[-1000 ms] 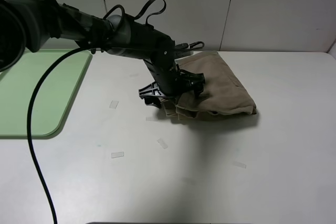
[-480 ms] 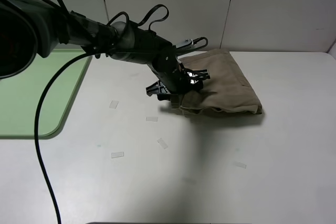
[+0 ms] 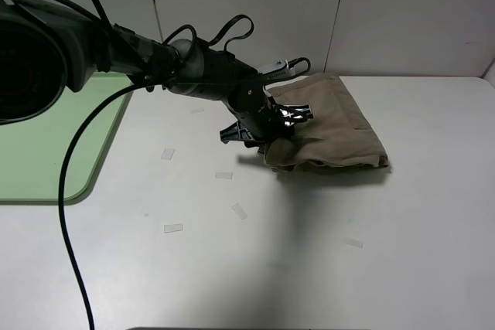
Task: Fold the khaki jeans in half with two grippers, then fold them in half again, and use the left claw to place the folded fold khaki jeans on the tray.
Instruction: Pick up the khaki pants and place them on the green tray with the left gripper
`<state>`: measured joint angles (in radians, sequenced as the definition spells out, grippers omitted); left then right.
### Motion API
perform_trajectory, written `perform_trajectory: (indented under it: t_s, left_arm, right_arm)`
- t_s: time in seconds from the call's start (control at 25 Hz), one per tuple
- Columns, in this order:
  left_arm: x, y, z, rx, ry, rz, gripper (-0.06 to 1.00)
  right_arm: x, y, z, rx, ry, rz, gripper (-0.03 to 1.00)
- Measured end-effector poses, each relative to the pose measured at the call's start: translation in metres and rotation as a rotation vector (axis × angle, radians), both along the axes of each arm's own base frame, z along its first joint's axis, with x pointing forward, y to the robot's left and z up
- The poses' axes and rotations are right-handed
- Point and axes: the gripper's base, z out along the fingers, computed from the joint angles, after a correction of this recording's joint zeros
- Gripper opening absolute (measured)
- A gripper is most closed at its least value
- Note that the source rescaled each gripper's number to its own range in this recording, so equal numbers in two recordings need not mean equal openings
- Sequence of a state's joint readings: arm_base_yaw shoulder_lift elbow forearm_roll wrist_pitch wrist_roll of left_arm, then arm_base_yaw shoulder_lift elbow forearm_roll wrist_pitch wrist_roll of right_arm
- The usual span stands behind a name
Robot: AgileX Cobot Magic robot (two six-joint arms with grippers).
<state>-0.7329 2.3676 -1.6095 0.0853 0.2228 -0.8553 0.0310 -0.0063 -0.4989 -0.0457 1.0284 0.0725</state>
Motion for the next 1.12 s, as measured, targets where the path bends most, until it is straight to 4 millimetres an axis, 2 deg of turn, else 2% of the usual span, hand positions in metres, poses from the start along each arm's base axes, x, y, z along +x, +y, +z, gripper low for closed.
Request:
perform_trajectory:
  t_s: [0.16, 0.36, 0.56, 0.8, 1.12]
  left_arm:
    - [0.0, 0.0, 0.0, 0.008, 0.002, -0.008, 0.42]
    - [0.001, 0.011, 0.011, 0.071, 0.032, -0.045, 0.4]
    - [0.006, 0.035, 0.03, 0.191, 0.086, -0.123, 0.31]
    - [0.011, 0.055, 0.054, 0.331, 0.094, -0.213, 0.2]
    - [0.01, 0.084, 0.094, 0.51, 0.082, -0.267, 0.19]
  right_arm:
    - [0.0, 0.0, 0.0, 0.0, 0.0, 0.0, 1.0]
    - [0.0, 0.0, 0.0, 0.0, 0.0, 0.0, 1.0]
    - [0.0, 0.0, 0.0, 0.0, 0.0, 0.0, 1.0]
    - [0.0, 0.0, 0.0, 0.0, 0.0, 0.0, 1.0]
    - [0.0, 0.0, 0.0, 0.001, 0.0, 0.0, 1.0]
